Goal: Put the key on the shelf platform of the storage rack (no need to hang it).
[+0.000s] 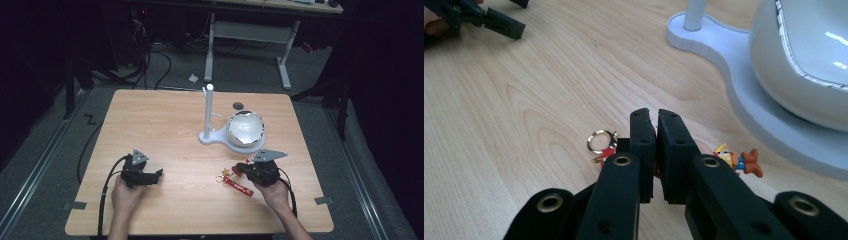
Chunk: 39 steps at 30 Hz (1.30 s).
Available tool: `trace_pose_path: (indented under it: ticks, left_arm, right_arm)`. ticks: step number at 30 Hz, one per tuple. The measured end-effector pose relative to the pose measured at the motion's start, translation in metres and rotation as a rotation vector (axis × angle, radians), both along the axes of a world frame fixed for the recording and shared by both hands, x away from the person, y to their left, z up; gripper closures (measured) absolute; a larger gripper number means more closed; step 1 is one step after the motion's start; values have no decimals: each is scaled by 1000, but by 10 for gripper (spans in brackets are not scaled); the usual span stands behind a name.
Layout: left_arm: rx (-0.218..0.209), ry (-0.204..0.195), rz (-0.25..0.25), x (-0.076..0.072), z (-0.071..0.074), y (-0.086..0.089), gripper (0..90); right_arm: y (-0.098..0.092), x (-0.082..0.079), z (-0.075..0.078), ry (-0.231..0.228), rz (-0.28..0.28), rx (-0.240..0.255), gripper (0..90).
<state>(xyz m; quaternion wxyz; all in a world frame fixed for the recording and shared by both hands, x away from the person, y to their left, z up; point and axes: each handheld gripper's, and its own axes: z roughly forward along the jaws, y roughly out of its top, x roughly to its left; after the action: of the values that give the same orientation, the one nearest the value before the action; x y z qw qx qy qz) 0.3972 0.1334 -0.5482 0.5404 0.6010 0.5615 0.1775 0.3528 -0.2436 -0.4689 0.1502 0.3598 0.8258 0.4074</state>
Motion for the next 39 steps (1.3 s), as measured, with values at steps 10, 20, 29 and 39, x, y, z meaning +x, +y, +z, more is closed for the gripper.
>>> trace_pose_path:
  ticks: [10,20,29,39]
  left_arm:
    - [0,0,0,0,0,0,168]
    - [0,0,0,0,0,0,168]
    - [2,0,-1,0,0,0,168]
    - [1,0,0,0,0,0,168]
  right_arm:
    - [-19,0,24,-40,-31,26,861]
    - [-42,0,47,-79,-69,69,862]
    - [-58,-1,71,-115,-89,102,862]
    - [-69,3,92,-149,-111,103,862]
